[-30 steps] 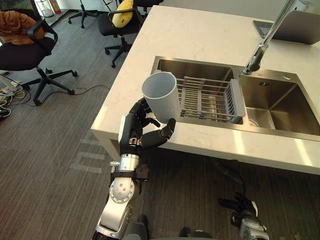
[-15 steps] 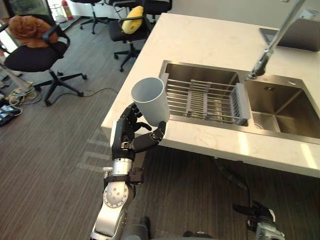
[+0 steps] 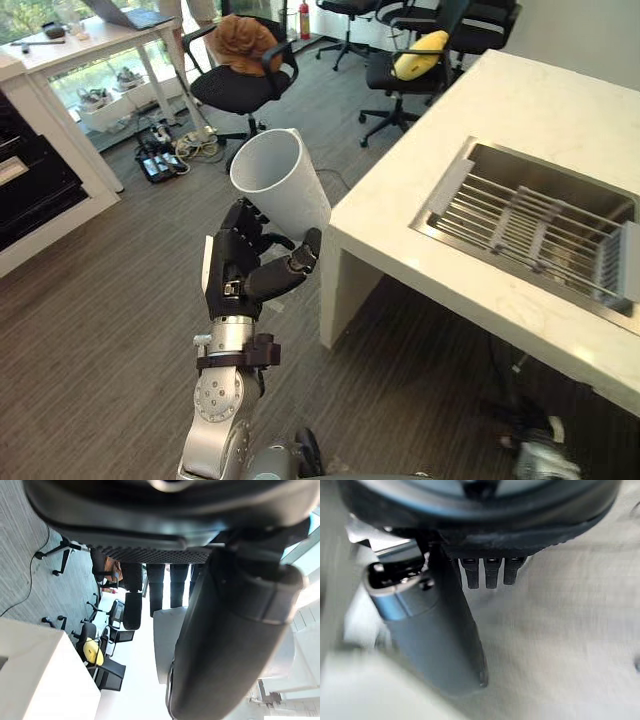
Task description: Walk over to the sink, pick up the cup, carry it to the dishwasher, place the cup inside the dishwasher, then close the dishwasher door
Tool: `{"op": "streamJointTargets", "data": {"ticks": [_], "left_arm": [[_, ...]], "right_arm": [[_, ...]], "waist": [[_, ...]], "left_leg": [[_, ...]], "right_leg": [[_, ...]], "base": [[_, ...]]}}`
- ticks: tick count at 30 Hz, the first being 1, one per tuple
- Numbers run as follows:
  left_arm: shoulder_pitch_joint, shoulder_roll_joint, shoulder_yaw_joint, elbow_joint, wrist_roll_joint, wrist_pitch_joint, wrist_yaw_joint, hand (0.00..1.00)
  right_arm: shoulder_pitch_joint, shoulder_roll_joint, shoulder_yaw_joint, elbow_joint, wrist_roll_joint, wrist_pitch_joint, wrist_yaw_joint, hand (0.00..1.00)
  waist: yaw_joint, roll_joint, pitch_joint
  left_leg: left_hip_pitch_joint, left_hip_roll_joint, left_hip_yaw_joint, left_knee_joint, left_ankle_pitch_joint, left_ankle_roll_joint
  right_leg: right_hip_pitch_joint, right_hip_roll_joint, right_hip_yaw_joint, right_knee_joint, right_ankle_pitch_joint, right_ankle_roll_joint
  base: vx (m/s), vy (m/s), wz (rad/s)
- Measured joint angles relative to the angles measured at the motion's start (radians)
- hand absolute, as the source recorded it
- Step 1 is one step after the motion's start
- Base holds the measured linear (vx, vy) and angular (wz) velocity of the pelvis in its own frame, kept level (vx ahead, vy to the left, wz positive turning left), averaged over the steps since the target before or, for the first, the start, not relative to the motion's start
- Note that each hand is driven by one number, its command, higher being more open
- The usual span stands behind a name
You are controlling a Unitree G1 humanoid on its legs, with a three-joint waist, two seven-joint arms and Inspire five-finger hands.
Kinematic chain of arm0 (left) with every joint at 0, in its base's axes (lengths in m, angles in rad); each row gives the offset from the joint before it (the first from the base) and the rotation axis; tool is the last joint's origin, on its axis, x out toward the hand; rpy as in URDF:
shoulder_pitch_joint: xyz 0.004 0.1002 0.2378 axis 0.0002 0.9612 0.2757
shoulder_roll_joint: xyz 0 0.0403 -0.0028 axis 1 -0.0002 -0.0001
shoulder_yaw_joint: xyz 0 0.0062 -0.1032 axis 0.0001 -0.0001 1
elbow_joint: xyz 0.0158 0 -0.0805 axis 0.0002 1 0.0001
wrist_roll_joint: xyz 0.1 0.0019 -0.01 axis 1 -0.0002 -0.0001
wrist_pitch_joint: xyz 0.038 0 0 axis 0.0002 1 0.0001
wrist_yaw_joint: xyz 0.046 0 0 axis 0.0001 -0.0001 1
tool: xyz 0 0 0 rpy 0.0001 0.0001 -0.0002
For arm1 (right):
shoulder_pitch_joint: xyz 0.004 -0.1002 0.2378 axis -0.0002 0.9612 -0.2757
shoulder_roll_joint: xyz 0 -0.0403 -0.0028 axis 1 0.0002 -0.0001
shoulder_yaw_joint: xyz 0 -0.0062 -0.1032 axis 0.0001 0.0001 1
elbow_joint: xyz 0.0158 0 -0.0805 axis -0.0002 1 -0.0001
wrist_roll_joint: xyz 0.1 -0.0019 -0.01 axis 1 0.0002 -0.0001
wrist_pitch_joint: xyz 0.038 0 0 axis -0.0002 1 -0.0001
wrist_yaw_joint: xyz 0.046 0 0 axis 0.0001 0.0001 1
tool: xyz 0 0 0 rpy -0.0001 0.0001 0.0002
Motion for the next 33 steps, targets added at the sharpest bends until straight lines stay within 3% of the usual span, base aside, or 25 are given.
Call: {"op": "streamJointTargets", "data": {"ticks": [1,3,6,8,11,14,16,19,25,33], "left_arm": [[0.000,0.000,-0.008,-0.007,0.000,0.005,0.003,0.30],[0.000,-0.005,-0.035,-0.041,0.018,0.006,0.022,0.30],[-0.002,-0.017,-0.049,-0.106,0.019,0.004,0.041,0.30],[-0.002,-0.019,-0.054,-0.134,0.018,-0.006,0.041,0.30],[-0.001,-0.019,-0.055,-0.145,0.018,-0.024,0.041,0.30],[0.008,-0.020,-0.063,-0.145,0.016,-0.025,0.034,0.30],[0.036,-0.021,-0.065,-0.144,0.013,-0.025,0.020,0.30],[0.061,-0.022,-0.073,-0.127,-0.001,-0.025,-0.004,0.30],[0.076,-0.022,-0.073,-0.061,-0.002,-0.025,-0.020,0.30],[0.080,-0.010,-0.072,-0.044,-0.002,-0.023,-0.029,0.30]], "right_arm": [[-0.001,0.035,0.023,-0.005,-0.005,0.006,0.002,0.90],[0.016,0.156,0.088,-0.081,-0.048,0.017,-0.001,0.90],[0.074,0.205,0.135,-0.298,-0.061,0.014,-0.001,0.90],[0.105,0.203,0.135,-0.401,-0.058,0.000,-0.010,0.90],[0.134,0.201,0.135,-0.486,-0.059,-0.011,-0.024,0.90],[0.162,0.197,0.157,-0.561,-0.062,-0.011,-0.020,0.90],[0.167,0.194,0.178,-0.593,-0.065,-0.011,-0.011,0.90],[0.206,0.193,0.183,-0.631,-0.083,-0.012,0.017,0.90],[0.241,0.184,0.199,-0.628,-0.083,-0.013,0.046,0.90],[0.242,0.168,0.202,-0.624,-0.080,-0.014,0.055,0.90]], "waist": [[-0.002,0.000,0.000],[-0.008,0.008,0.004],[-0.006,0.006,0.005],[-0.006,-0.002,0.002],[0.009,-0.031,-0.008],[0.014,-0.055,-0.024],[0.019,-0.051,-0.027],[0.023,-0.051,-0.045],[0.017,-0.028,-0.076],[-0.005,0.000,-0.096]], "left_leg": [[0.006,-0.010,-0.022,-0.001,-0.003,0.004],[0.033,-0.041,-0.116,-0.008,-0.004,0.005],[0.075,-0.100,-0.205,-0.033,0.000,0.004],[0.098,-0.125,-0.241,-0.044,0.003,0.009],[0.130,-0.148,-0.270,-0.063,0.002,0.008],[0.132,-0.148,-0.285,-0.063,-0.012,-0.015],[0.137,-0.124,-0.297,-0.061,-0.026,-0.038],[0.142,-0.098,-0.322,-0.069,-0.038,-0.057],[0.169,-0.079,-0.336,-0.105,-0.037,-0.057],[0.176,-0.085,-0.357,-0.134,-0.022,-0.047]], "right_leg": [[-0.030,0.007,0.088,0.056,0.035,-0.022],[-0.110,0.110,0.341,0.164,-0.021,0.008],[-0.184,0.209,0.518,0.136,-0.106,0.026],[-0.194,0.254,0.571,0.030,-0.114,0.036],[-0.189,0.258,0.538,-0.089,-0.111,0.033],[-0.143,0.267,0.502,-0.223,-0.054,0.014],[-0.103,0.292,0.487,-0.294,-0.033,0.036],[-0.069,0.322,0.468,-0.358,-0.017,0.021],[-0.027,0.349,0.465,-0.429,0.005,0.009],[-0.012,0.348,0.451,-0.464,0.019,0.013]], "base": [[0.20,0.132,1.18],[0.19,0.082,1.21],[0.19,0.036,1.08],[0.23,0.010,0.95],[0.22,-0.027,0.55],[0.17,-0.076,0.33],[0.15,-0.114,0.03],[0.11,-0.140,0.05],[0.09,-0.079,-0.03],[0.03,-0.020,0.05]]}}
